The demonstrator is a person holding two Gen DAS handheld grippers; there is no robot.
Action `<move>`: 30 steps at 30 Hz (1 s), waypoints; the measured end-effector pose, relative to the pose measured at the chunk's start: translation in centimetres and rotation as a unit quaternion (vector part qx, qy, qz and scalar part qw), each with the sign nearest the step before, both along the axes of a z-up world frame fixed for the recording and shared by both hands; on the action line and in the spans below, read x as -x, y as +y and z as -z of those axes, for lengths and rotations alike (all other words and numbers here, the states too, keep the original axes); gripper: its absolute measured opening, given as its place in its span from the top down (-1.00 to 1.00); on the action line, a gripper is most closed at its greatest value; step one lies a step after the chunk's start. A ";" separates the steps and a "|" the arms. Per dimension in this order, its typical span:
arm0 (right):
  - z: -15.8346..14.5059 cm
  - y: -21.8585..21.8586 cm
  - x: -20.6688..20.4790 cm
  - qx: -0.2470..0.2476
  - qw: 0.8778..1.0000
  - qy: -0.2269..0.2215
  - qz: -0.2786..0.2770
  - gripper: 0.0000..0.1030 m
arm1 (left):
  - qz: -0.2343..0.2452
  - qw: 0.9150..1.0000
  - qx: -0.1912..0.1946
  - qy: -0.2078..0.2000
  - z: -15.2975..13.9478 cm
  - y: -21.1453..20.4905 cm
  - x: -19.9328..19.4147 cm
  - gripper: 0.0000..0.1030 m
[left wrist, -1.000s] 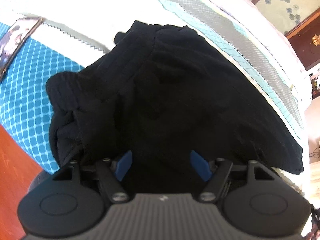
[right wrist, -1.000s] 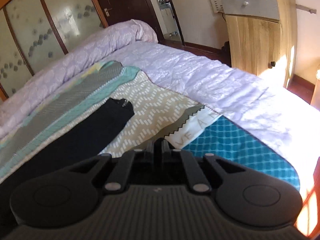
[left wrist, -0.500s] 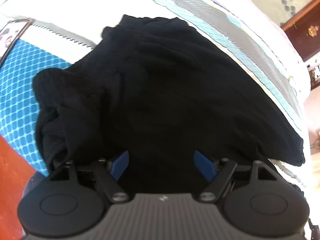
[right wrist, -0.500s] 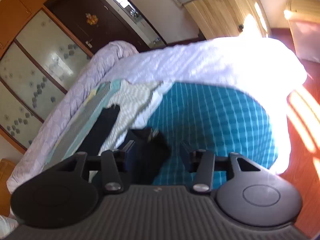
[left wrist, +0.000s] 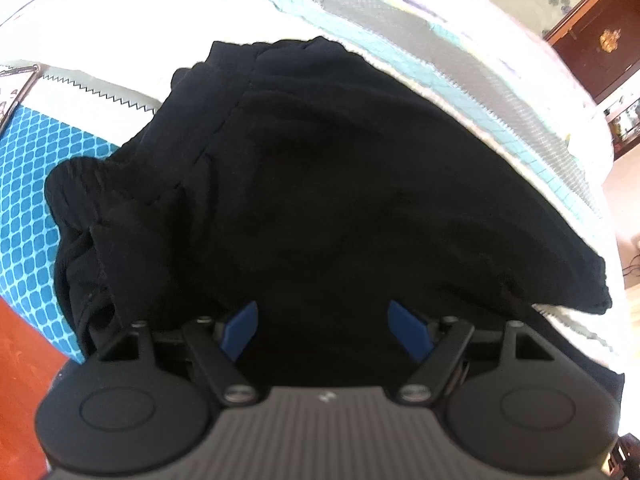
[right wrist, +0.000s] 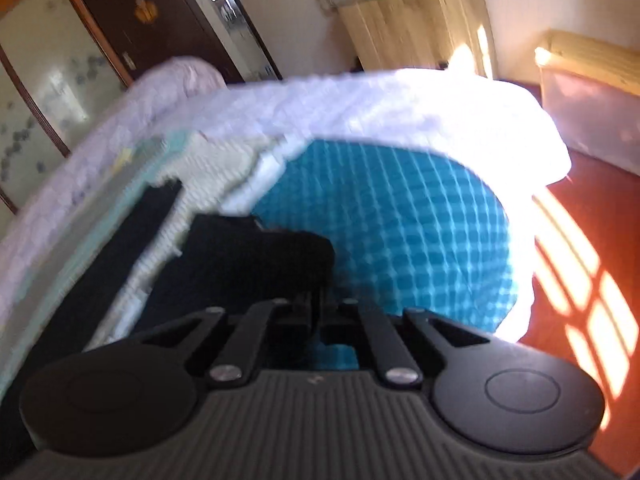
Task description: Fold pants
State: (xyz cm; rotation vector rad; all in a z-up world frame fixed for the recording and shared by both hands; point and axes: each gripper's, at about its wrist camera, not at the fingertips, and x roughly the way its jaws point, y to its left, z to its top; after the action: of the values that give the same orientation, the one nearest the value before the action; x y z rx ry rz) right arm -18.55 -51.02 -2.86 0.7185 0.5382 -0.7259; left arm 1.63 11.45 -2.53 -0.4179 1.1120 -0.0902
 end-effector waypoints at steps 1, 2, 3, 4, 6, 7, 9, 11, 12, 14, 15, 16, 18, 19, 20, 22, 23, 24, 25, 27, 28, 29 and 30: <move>0.2 0.2 0.2 0.009 1.000 -0.004 -0.003 0.85 | 0.002 1.000 -0.003 0.007 0.3 0.0 -0.2 -0.44; -0.1 0.3 0.5 0.012 1.000 -0.008 0.000 0.61 | 0.004 1.000 -0.004 0.012 0.5 0.0 -0.3 -0.44; -0.7 0.3 1.1 0.014 1.000 -0.019 0.016 0.16 | 0.005 1.000 -0.002 0.011 0.5 0.1 -0.5 -0.44; -1.3 0.3 1.7 0.020 0.998 -0.032 0.045 -0.06 | 0.008 1.000 0.005 0.007 0.3 0.3 -0.4 -0.44; -2.4 0.1 2.8 0.039 0.992 -0.040 0.112 -0.14 | 0.012 0.999 0.028 -0.016 -0.9 1.2 -0.3 -0.44; -3.2 -0.2 2.9 0.050 0.990 -0.034 0.129 -0.11 | 0.011 0.999 0.032 -0.033 -1.7 1.7 -0.4 -0.44; -4.9 -0.5 2.1 0.061 0.992 -0.041 0.106 -0.02 | 0.008 0.997 0.012 -0.071 -3.7 2.9 -1.1 -0.44; -6.9 0.0 -0.1 0.071 0.994 -0.048 0.063 -0.02 | 0.001 0.995 -0.029 -0.100 -5.6 3.9 -2.8 -0.47; -7.7 0.4 -1.6 0.071 0.995 -0.053 0.036 -0.02 | -0.007 0.993 -0.044 -0.108 -6.4 4.4 -4.1 -0.48; -8.9 1.1 -5.3 0.059 0.996 -0.064 -0.019 -0.02 | -0.005 0.990 -0.066 -0.128 -7.6 4.9 -6.8 -0.48; -9.2 1.5 -7.3 0.049 0.996 -0.066 -0.045 -0.02 | 0.008 0.985 -0.091 -0.143 -8.0 4.6 -8.3 -0.48; -9.4 1.9 -9.6 0.039 0.995 -0.063 -0.068 -0.02 | 0.029 0.979 -0.128 -0.154 -8.1 3.9 -10.1 -0.48; -9.5 2.5 -14.1 0.017 0.994 -0.049 -0.098 -0.02 | 0.073 0.961 -0.207 -0.165 -7.3 2.2 -13.6 -0.47; -9.4 2.6 -16.3 0.007 0.993 -0.045 -0.108 -0.02 | 0.093 0.953 -0.235 -0.167 -6.7 1.5 -15.1 -0.47; -9.2 2.6 -18.4 -0.003 0.992 -0.040 -0.116 -0.02 | 0.110 0.947 -0.253 -0.166 -5.9 0.8 -16.6 -0.47; -8.8 2.0 -22.4 -0.017 0.993 -0.016 -0.118 -0.02 | 0.138 0.944 -0.256 -0.156 -4.4 -0.3 -19.2 -0.48; -8.6 1.7 -24.2 -0.022 0.993 -0.005 -0.116 -0.02 | 0.148 0.944 -0.254 -0.151 -3.4 -0.5 -20.2 -0.50; -8.4 1.3 -26.0 -0.026 0.993 0.004 -0.113 -0.02 | 0.159 0.943 -0.255 -0.145 -2.4 -0.9 -21.1 -0.50; -8.2 0.9 -27.6 -0.028 0.993 0.013 -0.110 -0.02 | 0.166 0.940 -0.261 -0.142 -1.5 -1.5 -21.6 -0.46; -7.8 0.5 -30.8 -0.037 0.993 0.030 -0.110 -0.05 | 0.187 0.935 -0.270 -0.130 0.5 -2.6 -22.2 0.02; -7.3 0.3 -32.3 -0.044 0.992 0.043 -0.109 -0.05 | 0.198 0.933 -0.274 -0.120 1.4 -3.2 -22.3 0.51; -6.8 0.0 -33.7 -0.052 0.992 0.055 -0.105 -0.05 | 0.205 0.931 -0.281 -0.110 2.1 -3.6 -22.3 0.71; -6.3 -0.1 -35.2 -0.052 0.991 0.065 -0.100 -0.05 | 0.206 0.928 -0.290 -0.110 2.8 -3.8 -22.1 0.73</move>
State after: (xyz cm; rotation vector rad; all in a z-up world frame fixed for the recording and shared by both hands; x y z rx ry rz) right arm 16.62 -51.14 3.41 0.7056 0.7610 -0.5627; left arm 23.69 7.67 -5.30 0.3543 0.9348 -0.1674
